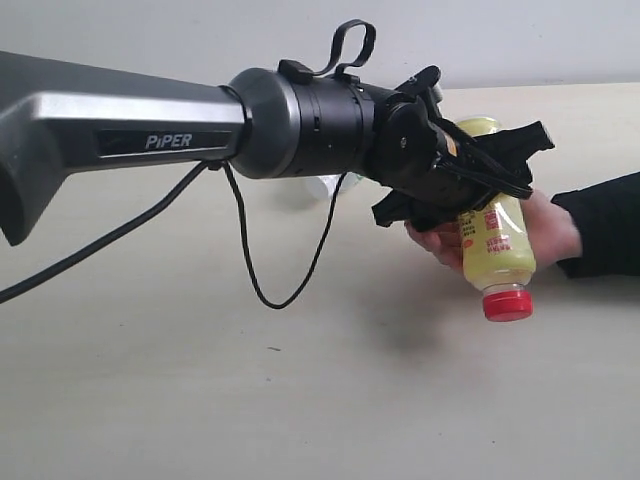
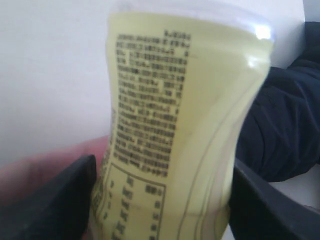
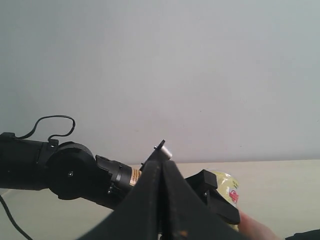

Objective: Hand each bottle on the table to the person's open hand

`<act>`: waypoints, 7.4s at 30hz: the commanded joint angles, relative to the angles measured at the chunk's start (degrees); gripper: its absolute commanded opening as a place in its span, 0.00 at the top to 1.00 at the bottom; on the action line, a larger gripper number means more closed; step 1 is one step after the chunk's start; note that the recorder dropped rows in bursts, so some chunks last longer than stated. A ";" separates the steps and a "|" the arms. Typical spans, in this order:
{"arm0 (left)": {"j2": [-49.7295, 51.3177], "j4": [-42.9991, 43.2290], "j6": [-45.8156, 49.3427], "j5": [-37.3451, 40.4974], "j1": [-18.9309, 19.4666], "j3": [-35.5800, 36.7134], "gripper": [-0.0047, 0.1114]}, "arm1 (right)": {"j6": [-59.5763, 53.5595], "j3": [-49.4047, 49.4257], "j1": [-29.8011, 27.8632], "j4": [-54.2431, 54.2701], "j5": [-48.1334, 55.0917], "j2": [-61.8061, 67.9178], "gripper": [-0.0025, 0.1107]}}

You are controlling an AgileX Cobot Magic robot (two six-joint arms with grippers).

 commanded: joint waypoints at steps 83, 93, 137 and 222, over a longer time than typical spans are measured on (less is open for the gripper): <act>-16.39 -0.24 23.76 16.20 7.84 -0.35 0.25 | -0.54 0.24 -0.22 -0.26 -0.31 -0.26 0.98; -30.04 0.63 39.20 39.19 17.03 2.03 0.95 | -0.54 0.24 -0.22 -0.26 -0.31 -0.26 0.98; -82.33 4.09 46.77 -49.92 16.30 95.01 0.95 | -0.54 0.24 -0.22 -0.26 -0.31 -0.26 0.98; -100.48 -2.21 45.04 -40.71 16.30 83.63 0.96 | -0.54 0.24 -0.22 -0.26 -0.31 -0.26 0.98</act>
